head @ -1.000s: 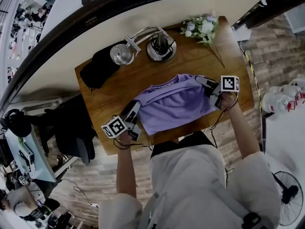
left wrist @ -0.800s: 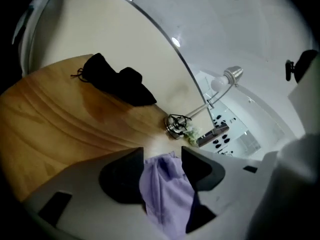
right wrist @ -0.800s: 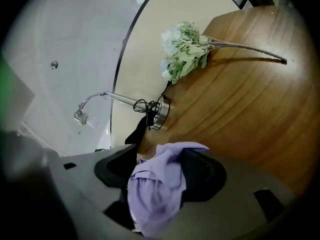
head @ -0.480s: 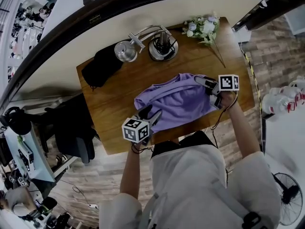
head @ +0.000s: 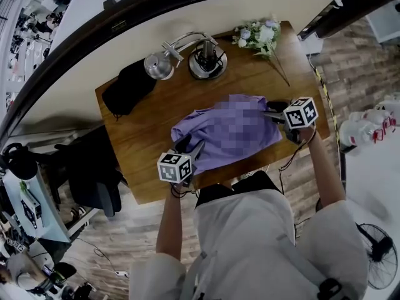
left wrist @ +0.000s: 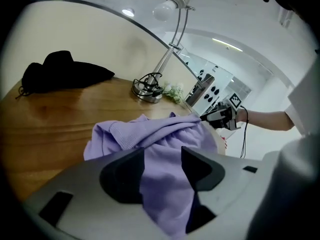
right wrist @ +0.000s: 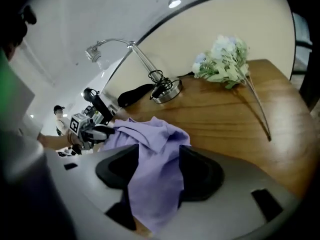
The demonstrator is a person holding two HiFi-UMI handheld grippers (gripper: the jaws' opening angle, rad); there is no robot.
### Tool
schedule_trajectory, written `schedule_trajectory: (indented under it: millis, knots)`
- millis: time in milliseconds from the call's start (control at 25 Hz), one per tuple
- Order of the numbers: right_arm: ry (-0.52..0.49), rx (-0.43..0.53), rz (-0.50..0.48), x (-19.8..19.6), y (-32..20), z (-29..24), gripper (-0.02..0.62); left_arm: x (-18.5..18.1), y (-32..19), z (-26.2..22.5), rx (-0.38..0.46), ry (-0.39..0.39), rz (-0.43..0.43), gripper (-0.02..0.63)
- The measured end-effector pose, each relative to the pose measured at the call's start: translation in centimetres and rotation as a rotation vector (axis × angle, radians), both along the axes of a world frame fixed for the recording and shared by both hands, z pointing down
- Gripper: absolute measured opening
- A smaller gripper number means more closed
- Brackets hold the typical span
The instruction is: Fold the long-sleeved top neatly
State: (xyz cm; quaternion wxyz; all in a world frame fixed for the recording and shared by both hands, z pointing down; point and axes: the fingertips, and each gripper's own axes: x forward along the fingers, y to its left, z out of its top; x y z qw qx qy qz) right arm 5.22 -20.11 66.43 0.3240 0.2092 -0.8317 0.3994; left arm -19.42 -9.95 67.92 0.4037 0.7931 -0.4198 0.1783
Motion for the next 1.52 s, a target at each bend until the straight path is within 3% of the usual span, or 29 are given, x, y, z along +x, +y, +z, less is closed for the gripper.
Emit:
schedule_trajectory:
  millis: [200, 320, 560, 760, 920, 1080, 1400, 1440, 1520]
  knots:
    - [0.16, 0.36, 0.116, 0.2, 0.8, -0.5, 0.236, -0.5, 0.6, -1.2, 0.08, -0.084, -0.042, 0.236]
    - [0.181, 0.412, 0.198, 0.3, 2.6, -0.4, 0.261, 0.2, 1.3, -2.1, 0.143, -0.138, -0.095, 0.235]
    - [0.139, 0.303, 0.476, 4.4, 4.3, 1.6, 0.29, 5.0, 0.8, -4.0, 0.223, -0.104, -0.175, 0.213]
    - [0.085, 0.233, 0.55, 6.3, 4.5, 2.3, 0.293, 9.0, -1.5, -4.4, 0.229, -0.054, -0.254, 0.198]
    - [0.066, 0.182, 0.536, 6.4, 5.1, 3.3, 0.295, 10.4, -2.8, -2.1, 0.16, -0.055, -0.359, 0.186]
    - [0.065, 0.171, 0.513, 5.9, 5.0, 3.9, 0.288, 11.3, -2.4, 1.0, 0.078, -0.051, -0.389, 0.178]
    - [0.131, 0.195, 0.464, 5.6, 5.4, 5.0, 0.242, 11.7, -2.1, 3.5, 0.035, -0.207, -0.413, 0.163]
    - [0.137, 0.192, 0.452, 5.4, 5.5, 5.1, 0.229, 11.7, -2.1, 3.5, 0.039, -0.217, -0.414, 0.163]
    - [0.119, 0.165, 0.435, 4.8, 6.1, 5.2, 0.126, 11.7, -2.1, 3.6, 0.045, -0.231, -0.415, 0.163]
